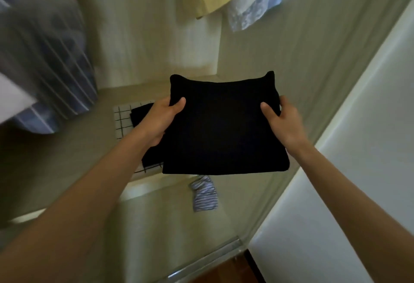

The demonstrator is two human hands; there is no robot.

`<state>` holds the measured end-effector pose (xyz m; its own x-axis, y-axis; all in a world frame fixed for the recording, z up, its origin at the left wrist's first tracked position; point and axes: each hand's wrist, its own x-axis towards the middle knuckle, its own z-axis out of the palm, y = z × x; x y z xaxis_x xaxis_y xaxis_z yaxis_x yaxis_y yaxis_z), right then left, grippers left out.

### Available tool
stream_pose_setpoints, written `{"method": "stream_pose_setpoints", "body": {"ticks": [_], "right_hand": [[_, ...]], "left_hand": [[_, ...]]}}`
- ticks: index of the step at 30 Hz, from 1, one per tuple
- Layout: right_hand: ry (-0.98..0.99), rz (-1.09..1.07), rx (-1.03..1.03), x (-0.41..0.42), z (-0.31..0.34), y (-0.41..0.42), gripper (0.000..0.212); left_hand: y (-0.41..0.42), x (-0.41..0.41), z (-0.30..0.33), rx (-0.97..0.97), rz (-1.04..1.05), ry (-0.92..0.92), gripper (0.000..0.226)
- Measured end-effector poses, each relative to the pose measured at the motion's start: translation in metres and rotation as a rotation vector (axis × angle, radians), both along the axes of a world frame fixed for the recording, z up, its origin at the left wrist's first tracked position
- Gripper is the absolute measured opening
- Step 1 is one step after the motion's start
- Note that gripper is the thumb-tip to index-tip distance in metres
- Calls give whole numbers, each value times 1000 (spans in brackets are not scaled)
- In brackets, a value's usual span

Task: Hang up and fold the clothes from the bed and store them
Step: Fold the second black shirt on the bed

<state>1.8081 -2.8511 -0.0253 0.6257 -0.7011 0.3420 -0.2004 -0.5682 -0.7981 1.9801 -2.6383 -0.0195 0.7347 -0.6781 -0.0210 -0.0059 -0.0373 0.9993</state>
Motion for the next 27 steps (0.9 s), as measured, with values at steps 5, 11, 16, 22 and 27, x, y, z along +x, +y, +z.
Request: {"method": "stream_pose_setpoints", "body": {"ticks": [5, 11, 16, 22, 27], "right_hand": [[18, 147, 42, 45, -5, -11, 20], [64, 234, 46, 92, -10, -11, 33], [113, 268, 44, 129, -11, -17, 34], [176, 273, 66, 172, -19, -32, 15], [250, 285, 176, 191, -30, -43, 14]], "left_hand": [[15, 12, -5, 13, 148, 0, 21], [25, 39, -16, 22, 243, 25, 27], [27, 67, -29, -15, 246, 78, 35], [18, 105, -45, 20, 253, 131, 33], [10, 123, -52, 60, 247, 230, 32]]}}
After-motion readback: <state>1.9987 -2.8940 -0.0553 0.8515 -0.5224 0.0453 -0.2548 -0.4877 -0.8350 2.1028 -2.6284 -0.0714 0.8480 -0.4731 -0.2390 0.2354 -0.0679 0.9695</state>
